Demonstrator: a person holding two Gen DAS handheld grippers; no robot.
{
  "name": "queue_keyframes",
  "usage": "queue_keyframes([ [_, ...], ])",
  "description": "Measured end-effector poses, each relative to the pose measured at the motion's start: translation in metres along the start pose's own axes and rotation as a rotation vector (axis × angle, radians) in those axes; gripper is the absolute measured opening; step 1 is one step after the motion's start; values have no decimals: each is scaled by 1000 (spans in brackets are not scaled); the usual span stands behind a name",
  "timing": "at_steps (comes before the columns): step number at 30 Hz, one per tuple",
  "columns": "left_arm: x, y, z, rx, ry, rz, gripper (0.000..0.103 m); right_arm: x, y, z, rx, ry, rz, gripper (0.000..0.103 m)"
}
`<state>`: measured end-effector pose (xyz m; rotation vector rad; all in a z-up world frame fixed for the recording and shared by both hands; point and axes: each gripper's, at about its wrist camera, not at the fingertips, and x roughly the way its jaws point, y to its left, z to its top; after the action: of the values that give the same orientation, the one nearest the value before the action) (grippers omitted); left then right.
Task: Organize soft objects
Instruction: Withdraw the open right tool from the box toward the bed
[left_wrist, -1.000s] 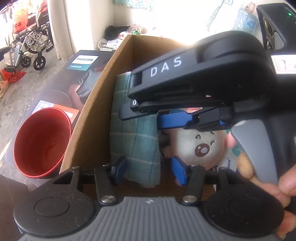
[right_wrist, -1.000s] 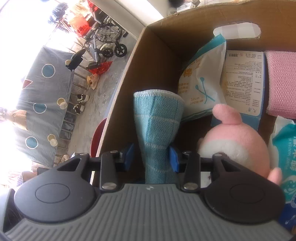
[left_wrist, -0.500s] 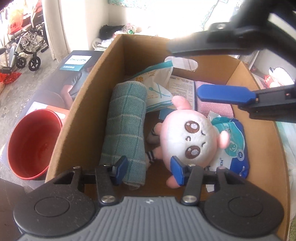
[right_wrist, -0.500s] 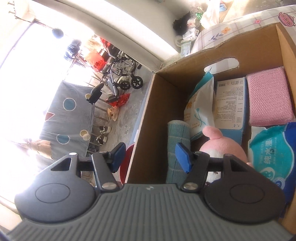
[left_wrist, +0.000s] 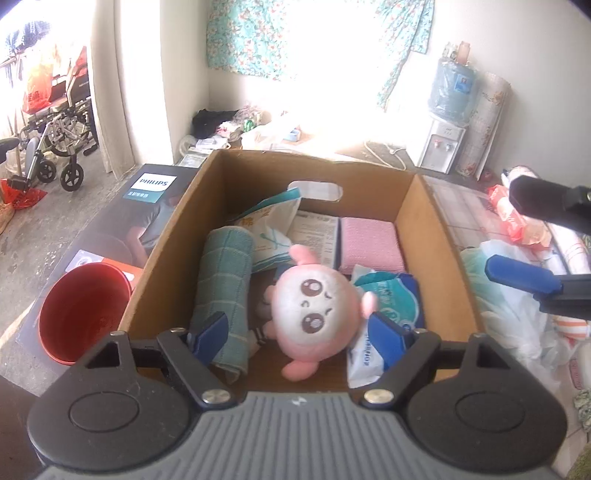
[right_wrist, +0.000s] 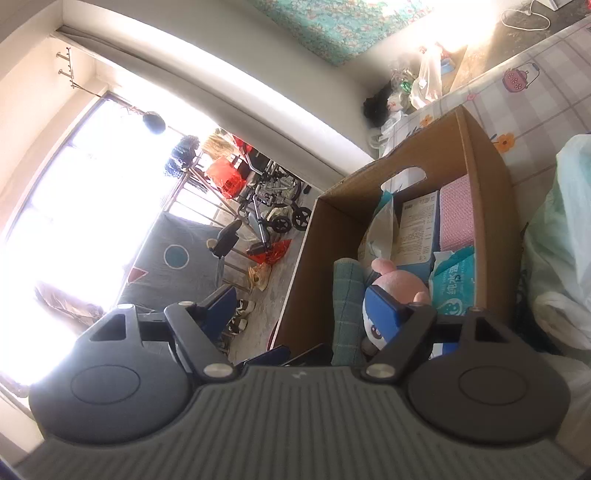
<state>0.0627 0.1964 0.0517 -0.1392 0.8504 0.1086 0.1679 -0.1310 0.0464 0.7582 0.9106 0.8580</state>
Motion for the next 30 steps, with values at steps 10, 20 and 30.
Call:
queue_keyframes([
  [10, -21, -103, -21, 126, -59, -198, 88, -159, -34, -24, -38, -217, -113, 82],
  [20, -13, -201, -64, 290, -48, -378, 88, -287, -101, -67, 71, -411, -283, 84],
  [30, 13, -284, -99, 453, -69, -452, 80, -310, -154, -63, 167, -425, -354, 83],
])
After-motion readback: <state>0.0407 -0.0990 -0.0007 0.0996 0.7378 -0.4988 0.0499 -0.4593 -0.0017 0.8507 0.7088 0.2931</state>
